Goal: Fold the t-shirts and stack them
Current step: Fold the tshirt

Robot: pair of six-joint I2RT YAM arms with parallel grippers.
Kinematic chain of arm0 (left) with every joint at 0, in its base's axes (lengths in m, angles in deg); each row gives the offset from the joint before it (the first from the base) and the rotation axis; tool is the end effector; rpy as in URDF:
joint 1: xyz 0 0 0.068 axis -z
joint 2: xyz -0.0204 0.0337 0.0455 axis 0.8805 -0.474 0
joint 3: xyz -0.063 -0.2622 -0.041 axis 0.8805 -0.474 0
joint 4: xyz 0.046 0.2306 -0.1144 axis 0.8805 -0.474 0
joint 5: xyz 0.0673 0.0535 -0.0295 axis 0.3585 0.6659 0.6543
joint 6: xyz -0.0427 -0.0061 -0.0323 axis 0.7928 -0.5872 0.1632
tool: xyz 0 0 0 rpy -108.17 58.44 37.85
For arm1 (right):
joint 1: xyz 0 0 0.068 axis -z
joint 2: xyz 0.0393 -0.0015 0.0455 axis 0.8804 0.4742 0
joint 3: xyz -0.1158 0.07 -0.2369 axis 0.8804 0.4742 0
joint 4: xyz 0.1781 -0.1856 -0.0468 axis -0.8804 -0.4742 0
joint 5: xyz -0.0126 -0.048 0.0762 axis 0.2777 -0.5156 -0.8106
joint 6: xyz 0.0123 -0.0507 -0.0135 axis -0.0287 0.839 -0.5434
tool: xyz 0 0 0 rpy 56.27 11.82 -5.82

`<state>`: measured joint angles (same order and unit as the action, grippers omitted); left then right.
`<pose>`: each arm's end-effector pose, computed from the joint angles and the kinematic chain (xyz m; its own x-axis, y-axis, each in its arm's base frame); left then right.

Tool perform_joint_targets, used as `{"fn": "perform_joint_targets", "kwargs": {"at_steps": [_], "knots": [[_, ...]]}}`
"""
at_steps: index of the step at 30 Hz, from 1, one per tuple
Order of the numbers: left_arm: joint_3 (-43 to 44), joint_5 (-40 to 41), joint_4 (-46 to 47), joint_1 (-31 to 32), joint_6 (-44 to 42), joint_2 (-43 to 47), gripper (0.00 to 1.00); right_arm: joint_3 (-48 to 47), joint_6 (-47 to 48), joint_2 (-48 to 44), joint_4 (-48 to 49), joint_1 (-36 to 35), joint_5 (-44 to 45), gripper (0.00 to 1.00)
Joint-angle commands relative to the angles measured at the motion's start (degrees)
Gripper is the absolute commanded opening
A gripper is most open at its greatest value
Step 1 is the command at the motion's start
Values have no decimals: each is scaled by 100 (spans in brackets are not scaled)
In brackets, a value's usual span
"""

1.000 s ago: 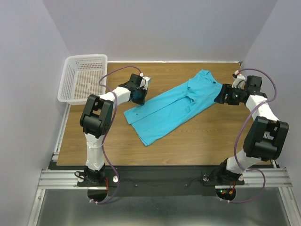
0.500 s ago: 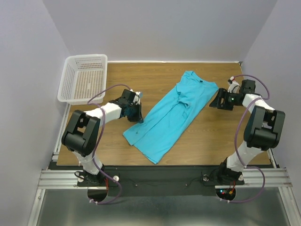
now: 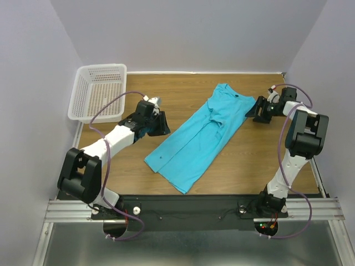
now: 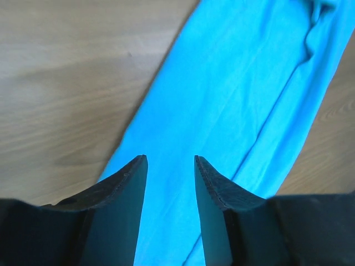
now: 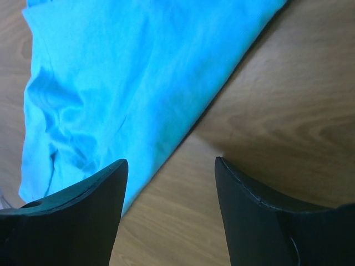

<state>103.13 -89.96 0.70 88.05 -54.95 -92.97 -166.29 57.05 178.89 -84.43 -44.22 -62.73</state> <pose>0.2828 -0.1486 0.2357 -0.7437 -0.0710 -0.6647 0.3113 0.8431 -0.4384 0.4002 -0.1015 0.1645 -0.8389 0.3160 -0.4432 -0.0187 0.7970 0.6037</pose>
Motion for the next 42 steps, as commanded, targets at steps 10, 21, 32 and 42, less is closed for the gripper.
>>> {"fn": "perform_joint_targets", "kwargs": {"at_steps": [10, 21, 32, 42], "knots": [[78, 654, 340, -561, -215, 809, 52, -776, -1082, 769, 513, -244, 508, 59], [-116, 522, 357, -596, -188, 1099, 52, -767, -1170, 866, 601, -288, 1027, 15], [69, 259, 524, -587, -215, 748, 52, -1013, -653, 603, 663, -61, 1404, 1], [508, -751, 1060, -561, -329, 1, 52, -2488, 612, 1409, 312, 107, 1924, 1]]}}
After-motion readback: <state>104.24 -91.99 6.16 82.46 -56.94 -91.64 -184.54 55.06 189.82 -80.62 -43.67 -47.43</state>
